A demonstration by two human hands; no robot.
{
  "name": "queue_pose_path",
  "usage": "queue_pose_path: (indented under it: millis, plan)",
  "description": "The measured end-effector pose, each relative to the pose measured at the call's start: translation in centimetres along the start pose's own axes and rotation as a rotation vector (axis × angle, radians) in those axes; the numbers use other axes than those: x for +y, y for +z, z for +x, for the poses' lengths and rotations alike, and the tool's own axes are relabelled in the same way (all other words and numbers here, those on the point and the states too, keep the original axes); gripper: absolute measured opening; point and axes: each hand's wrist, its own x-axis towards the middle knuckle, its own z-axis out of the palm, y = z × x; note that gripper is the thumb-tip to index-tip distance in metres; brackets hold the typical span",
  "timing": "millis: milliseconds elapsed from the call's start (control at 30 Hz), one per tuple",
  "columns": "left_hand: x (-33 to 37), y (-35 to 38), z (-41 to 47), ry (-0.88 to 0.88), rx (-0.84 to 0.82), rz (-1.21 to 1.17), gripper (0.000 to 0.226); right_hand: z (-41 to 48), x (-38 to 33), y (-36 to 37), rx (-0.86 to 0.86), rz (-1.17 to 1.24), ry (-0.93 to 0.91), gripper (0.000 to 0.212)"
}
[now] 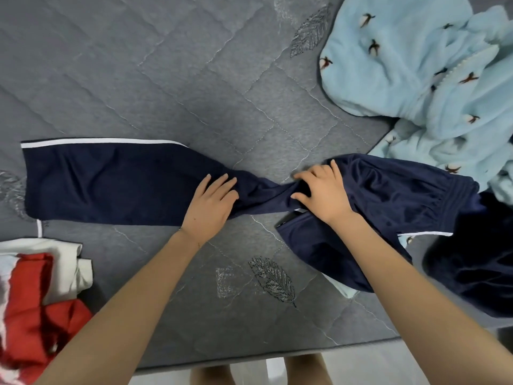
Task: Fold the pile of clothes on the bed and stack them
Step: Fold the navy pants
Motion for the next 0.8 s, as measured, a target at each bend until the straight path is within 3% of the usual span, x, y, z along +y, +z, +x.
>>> queue_pose_path:
  millis: [100,200,267,333,433,533,800]
  plan:
    - [-0.4,-0.5,0.1,0.014,-0.029,-0.143,0.029,0.8,-0.2,0.1,0.085,0.051,-0.007,0.019]
    - [-0.6,0.1,-0.2,0.043,-0.167,-0.103,0.042,1.4,-0.2,-0.1,0.154,0.172,0.016,0.020]
    - [-0.8,0.6,-0.2,0.054,-0.193,-0.077,0.038,1.7,-0.3,-0.5,0.191,0.247,0.048,0.020]
    - [-0.7,0.8,0.2,0.029,-0.104,-0.094,0.028,2.0,-0.4,-1.2,0.206,0.286,0.088,0.020]
    - [-0.8,-0.4,2.2,-0.186,0.066,-0.232,0.030,2.8,-0.5,-2.4,0.199,0.339,0.157,0.020]
    - [-1.5,-2.2,5.1,-0.313,0.141,-0.195,0.028,3.9,-0.4,-3.3,0.208,0.394,0.192,0.021]
    - [-4.3,-3.5,11.3,-0.532,0.081,-0.224,0.030,7.6,0.6,-3.7,0.235,0.560,0.316,0.016]
